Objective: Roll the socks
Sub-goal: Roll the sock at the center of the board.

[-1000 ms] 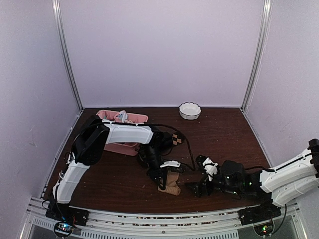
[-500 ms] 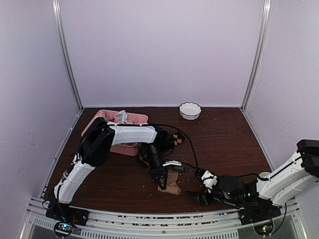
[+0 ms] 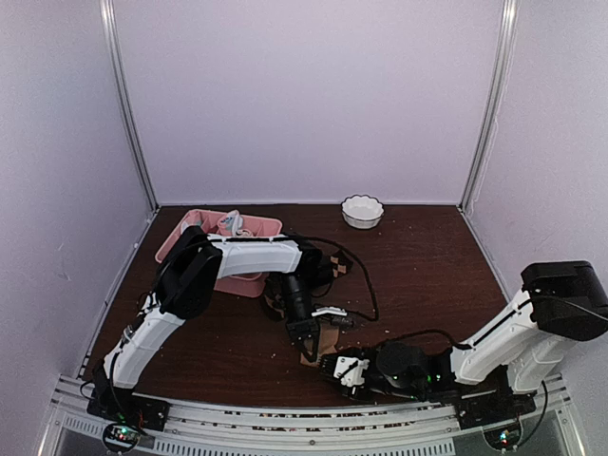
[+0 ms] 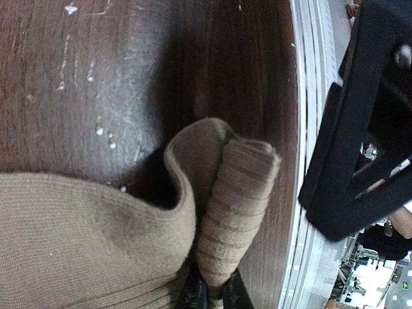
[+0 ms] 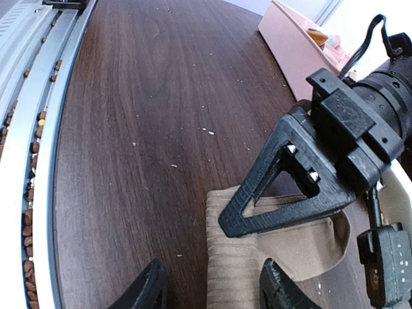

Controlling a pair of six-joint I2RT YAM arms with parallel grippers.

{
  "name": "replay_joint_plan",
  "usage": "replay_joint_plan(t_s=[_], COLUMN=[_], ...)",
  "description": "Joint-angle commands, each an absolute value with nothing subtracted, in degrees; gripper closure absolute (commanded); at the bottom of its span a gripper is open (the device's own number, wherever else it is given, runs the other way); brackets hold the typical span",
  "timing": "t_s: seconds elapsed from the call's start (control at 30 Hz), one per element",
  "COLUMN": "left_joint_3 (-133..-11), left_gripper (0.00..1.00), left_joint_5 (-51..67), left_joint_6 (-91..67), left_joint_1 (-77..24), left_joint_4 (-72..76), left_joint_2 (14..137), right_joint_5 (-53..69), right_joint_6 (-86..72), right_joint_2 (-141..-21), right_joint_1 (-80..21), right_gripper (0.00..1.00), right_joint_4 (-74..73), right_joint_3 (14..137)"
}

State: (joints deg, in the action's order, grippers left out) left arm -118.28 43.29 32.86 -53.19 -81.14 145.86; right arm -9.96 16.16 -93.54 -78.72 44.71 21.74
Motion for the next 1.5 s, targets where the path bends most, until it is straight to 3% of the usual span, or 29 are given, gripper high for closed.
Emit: replay_joint_plan(t_s=[0.0, 0.37, 0.47, 0.63, 0.7, 0.8, 0.87, 0.9, 1.13, 1.27, 1.47], left_joint_3=[-115.8, -115.3, -114.4, -110.7, -106.5, -101.8, -98.4, -96.5, -83.6, -88.8, -96.8], left_gripper=[1.0, 1.0, 0.93, 0.84, 0.73, 0.49, 0.06, 0.03, 0.02, 0.02, 0.02], left_joint_5=[28.5, 27.5, 26.6, 26.2, 26.2, 25.4, 24.2, 23.7, 16.8, 7.5, 15.3], left_joint_6=[32.6, 33.5, 33.1, 33.4, 33.9, 34.2, 33.7, 33.2, 31.1, 27.6, 24.9], left_joint_1=[-53.3, -53.3, -53.3, -53.2, -53.2, -53.1, -52.7, -52.3, -50.9, -49.9, -42.3], left_joint_4=[-78.6, -77.8, -75.8, -70.8, -67.3, -62.9, -59.4, -57.4, -41.7, -44.4, -52.1], left_joint_2=[152.6, 151.9, 150.1, 144.2, 140.6, 136.0, 132.8, 130.7, 114.6, 113.4, 116.6], right_joint_5=[-10.0, -8.0, -7.2, -4.2, -0.8, 4.9, 8.1, 9.9, 19.7, 24.0, 28.0], right_joint_6=[22.6, 22.7, 20.3, 15.3, 12.6, 8.2, 4.9, 3.4, -6.3, -11.5, -14.3], right_joint_2=[-97.6, -101.0, -101.2, -102.5, -102.9, -102.9, -102.5, -102.2, -102.2, -103.0, -105.1], right_joint_1=[-77.8, -74.5, -74.1, -72.1, -70.1, -67.9, -66.6, -65.9, -63.0, -60.7, -58.4], right_gripper=[0.52, 0.79, 0.87, 0.87, 0.88, 0.92, 0.96, 0.97, 1.0, 1.0, 1.0], right_joint_4=[43.8, 38.7, 36.9, 31.7, 29.5, 27.7, 27.9, 28.3, 28.6, 30.2, 30.9], right_joint_3=[24.6, 27.1, 26.9, 28.3, 29.0, 29.1, 28.4, 27.7, 27.1, 27.3, 26.9])
